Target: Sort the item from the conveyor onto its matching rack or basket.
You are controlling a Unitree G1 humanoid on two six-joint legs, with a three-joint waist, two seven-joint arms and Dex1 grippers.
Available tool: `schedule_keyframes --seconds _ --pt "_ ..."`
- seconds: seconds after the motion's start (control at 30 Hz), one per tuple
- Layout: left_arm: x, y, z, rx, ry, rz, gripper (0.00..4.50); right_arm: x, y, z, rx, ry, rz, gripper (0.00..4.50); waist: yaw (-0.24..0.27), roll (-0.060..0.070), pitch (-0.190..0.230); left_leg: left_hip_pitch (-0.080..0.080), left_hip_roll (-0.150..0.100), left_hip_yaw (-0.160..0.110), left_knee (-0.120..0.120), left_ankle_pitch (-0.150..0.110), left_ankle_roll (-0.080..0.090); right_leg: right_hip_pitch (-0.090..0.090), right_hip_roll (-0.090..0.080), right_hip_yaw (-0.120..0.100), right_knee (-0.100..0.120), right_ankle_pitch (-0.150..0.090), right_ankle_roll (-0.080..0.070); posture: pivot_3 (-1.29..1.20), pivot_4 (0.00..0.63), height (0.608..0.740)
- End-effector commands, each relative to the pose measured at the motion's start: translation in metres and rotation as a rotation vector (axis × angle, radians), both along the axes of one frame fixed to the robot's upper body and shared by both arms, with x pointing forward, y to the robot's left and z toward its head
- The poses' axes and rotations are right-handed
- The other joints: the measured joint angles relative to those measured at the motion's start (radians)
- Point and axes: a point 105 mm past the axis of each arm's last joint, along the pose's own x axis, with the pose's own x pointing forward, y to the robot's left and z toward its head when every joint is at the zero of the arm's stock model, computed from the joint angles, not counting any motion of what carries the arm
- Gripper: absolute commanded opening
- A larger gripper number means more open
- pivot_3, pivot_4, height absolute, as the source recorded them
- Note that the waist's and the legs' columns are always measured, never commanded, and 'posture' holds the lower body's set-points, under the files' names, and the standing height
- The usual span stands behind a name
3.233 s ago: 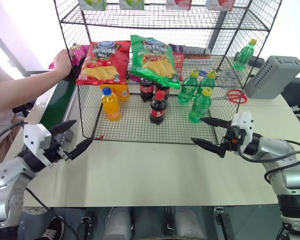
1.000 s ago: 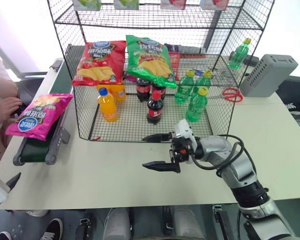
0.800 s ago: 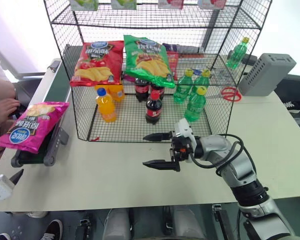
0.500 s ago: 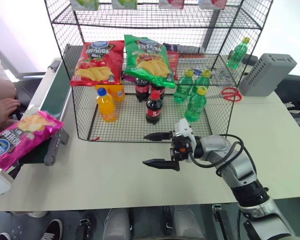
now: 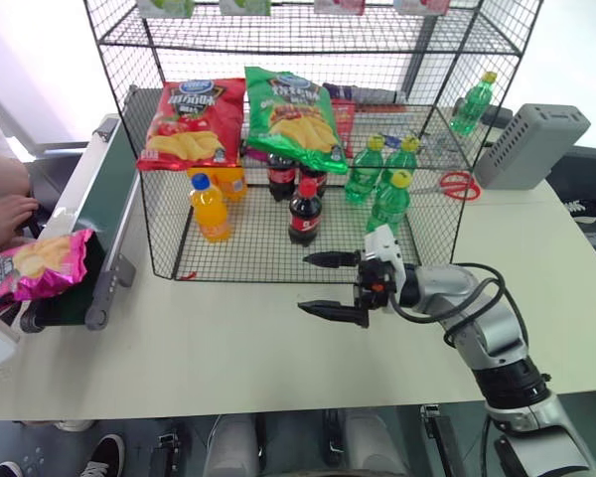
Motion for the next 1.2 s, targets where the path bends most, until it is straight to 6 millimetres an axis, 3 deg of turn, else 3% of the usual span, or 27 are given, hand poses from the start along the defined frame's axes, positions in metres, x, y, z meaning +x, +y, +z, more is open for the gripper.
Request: schedule_keyframes --seconds 0.03,0.3,0.63,0.87,0.97,1.07,1.2 --pt "0.004 -0.001 0.01 -0.035 -0.043 0.008 0.07 0.003 -0.004 0.014 0.027 -0.062 -0.025 4.5 0.0 0.0 0.0 0.0 0.0 0.0 0.0 0.0 0.0 0.0 0.0 0.0 0.0 0.0 0.0 0.0 0.15 0.74" --pt "0.011 -0.011 0.018 -0.143 -0.08 -0.008 0.07 0.005 -0.005 0.015 0.026 -0.079 -0.041 4.5 0.0 0.0 0.0 0.0 0.0 0.0 0.001 0.0 0.0 0.0 0.0 0.0 0.001 0.0 0.0 0.0 0.15 0.74" --pt "0.033 -0.043 0.068 -0.199 -0.241 -0.13 0.07 0.006 -0.003 0.015 0.035 -0.083 -0.046 4.5 0.003 0.0 0.0 0.0 0.0 -0.001 0.002 0.001 -0.001 0.0 0.0 0.0 0.003 0.0 0.0 0.0 0.15 0.74" --pt "0.031 -0.057 0.065 -0.231 -0.224 -0.198 0.07 0.008 -0.003 0.016 0.041 -0.09 -0.054 4.5 -0.004 0.0 0.0 0.0 -0.001 0.0 0.003 0.001 -0.001 -0.002 0.0 0.0 0.007 0.0 0.0 0.0 0.15 0.74" --pt "0.027 -0.053 0.065 -0.23 -0.243 -0.183 0.86 0.008 -0.005 0.015 0.04 -0.087 -0.058 4.5 0.0 0.0 0.0 0.0 0.0 0.0 0.003 0.001 -0.002 -0.002 0.0 0.0 0.008 0.0 -0.001 0.0 0.15 0.74" --pt "0.02 -0.045 0.057 -0.251 -0.231 -0.158 2.3 0.007 -0.005 0.015 0.04 -0.088 -0.059 4.5 0.001 0.0 0.0 0.0 0.0 0.0 0.003 0.001 -0.002 -0.002 0.0 0.0 0.009 0.0 -0.001 0.0 0.15 0.74" --pt "-0.005 -0.018 0.056 -0.413 -0.305 -0.063 4.25 0.008 -0.006 0.015 0.038 -0.091 -0.063 4.5 -0.004 0.0 0.0 0.0 0.0 0.0 0.003 0.001 -0.002 -0.002 0.0 0.0 0.009 -0.001 -0.001 0.0 0.15 0.74"
